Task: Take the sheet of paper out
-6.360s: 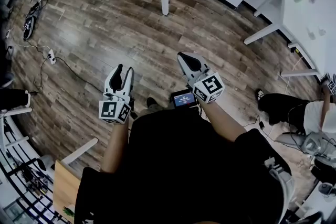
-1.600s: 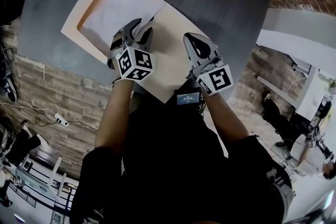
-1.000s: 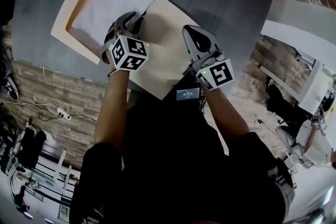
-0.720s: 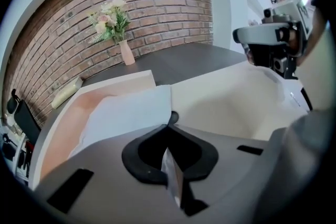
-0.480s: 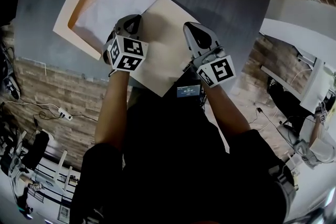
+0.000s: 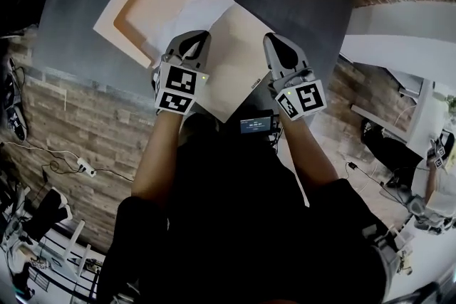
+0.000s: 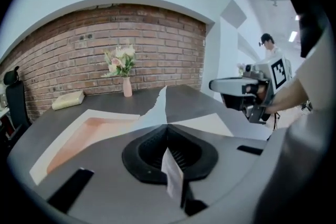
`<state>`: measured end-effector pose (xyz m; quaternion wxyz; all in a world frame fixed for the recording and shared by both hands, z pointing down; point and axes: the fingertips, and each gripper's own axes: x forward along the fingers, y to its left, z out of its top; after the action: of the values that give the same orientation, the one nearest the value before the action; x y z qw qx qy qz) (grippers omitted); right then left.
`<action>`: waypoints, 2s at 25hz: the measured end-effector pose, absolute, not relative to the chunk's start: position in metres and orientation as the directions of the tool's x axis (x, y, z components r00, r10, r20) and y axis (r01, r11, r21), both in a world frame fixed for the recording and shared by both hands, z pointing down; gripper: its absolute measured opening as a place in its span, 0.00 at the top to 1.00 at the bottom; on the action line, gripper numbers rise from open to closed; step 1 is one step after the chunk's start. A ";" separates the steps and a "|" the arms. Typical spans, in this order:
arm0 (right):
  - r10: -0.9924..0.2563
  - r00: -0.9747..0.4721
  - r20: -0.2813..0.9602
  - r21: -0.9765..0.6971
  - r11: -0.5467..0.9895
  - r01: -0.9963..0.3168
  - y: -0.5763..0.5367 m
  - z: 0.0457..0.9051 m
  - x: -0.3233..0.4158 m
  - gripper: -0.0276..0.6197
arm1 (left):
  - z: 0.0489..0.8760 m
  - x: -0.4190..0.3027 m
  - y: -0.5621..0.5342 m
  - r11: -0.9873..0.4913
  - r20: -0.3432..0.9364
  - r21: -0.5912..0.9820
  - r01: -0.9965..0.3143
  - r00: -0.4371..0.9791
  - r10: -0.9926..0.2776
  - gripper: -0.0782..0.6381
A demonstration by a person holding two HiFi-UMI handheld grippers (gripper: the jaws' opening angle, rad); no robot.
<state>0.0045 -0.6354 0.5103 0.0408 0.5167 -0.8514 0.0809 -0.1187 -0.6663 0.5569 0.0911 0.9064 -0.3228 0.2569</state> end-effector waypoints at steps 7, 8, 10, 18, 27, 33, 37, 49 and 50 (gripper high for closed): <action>-0.883 -0.461 0.089 -0.053 0.458 -0.888 -0.592 0.461 0.000 0.95 | 0.476 -0.149 -0.633 -0.746 0.378 0.057 -0.663 0.706 -0.599 0.90; -0.880 -0.469 0.077 -0.050 0.466 -0.883 -0.586 0.454 -0.004 0.95 | 0.466 -0.156 -0.628 -0.738 0.359 0.079 -0.670 0.710 -0.606 0.90; -0.872 -0.487 0.053 -0.044 0.485 -0.873 -0.574 0.438 -0.009 0.95 | 0.448 -0.172 -0.618 -0.717 0.316 0.136 -0.684 0.716 -0.623 0.90; -0.833 -0.552 -0.022 -0.039 0.553 -0.832 -0.522 0.386 -0.012 0.95 | 0.398 -0.242 -0.568 -0.583 0.244 0.230 -0.779 0.626 -0.740 0.90; -0.768 -0.638 -0.051 -0.078 0.640 -0.764 -0.432 0.375 -0.006 0.95 | 0.408 -0.297 -0.458 -0.376 0.266 0.269 -0.887 0.443 -0.856 0.90; -0.746 -0.665 -0.050 -0.093 0.666 -0.740 -0.357 0.383 0.019 0.95 | 0.433 -0.291 -0.366 -0.292 0.302 0.309 -0.905 0.385 -0.872 0.90; -0.736 -0.675 -0.052 -0.113 0.676 -0.728 -0.322 0.387 0.019 0.95 | 0.441 -0.297 -0.316 -0.244 0.324 0.280 -0.929 0.331 -0.886 0.90; -0.756 -0.655 -0.010 -0.099 0.652 -0.751 -0.241 0.378 -0.021 0.95 | 0.412 -0.341 -0.213 -0.191 0.162 0.202 -0.961 0.225 -0.961 0.90; -0.758 -0.652 -0.008 -0.104 0.649 -0.754 -0.228 0.379 -0.027 0.95 | 0.413 -0.344 -0.203 -0.197 0.157 0.210 -0.958 0.232 -0.960 0.90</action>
<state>-0.0266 -0.2283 0.3794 -0.0254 0.4164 -0.9077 0.0456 -0.3441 -0.2031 0.4130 0.1320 0.7736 -0.6198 -0.0043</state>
